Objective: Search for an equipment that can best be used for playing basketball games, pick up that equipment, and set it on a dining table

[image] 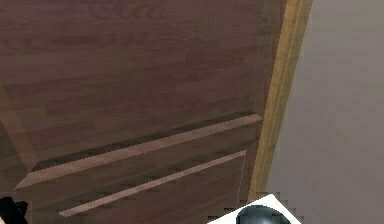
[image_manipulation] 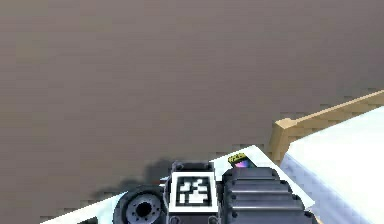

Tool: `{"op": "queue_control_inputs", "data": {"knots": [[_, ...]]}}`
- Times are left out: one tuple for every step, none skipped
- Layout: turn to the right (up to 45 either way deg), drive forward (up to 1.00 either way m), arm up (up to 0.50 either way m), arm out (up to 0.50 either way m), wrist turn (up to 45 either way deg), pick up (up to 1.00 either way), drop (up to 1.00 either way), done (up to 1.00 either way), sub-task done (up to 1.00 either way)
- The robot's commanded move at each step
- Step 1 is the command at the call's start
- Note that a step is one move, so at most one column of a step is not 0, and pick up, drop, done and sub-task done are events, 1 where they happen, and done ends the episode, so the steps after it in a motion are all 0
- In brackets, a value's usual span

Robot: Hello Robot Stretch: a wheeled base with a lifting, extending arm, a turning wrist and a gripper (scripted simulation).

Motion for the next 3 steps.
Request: {"op": "queue_control_inputs", "data": {"knots": [[0.0, 0.00, 0.00, 0.00, 45.0, 0.00, 0.00, 0.00, 0.00], [0.0, 0.00, 0.00, 0.00, 30.0, 0.00, 0.00, 0.00, 0.00], [0.0, 0.00, -0.28, 0.00, 0.0, 0.00, 0.00, 0.00, 0.00]]}}
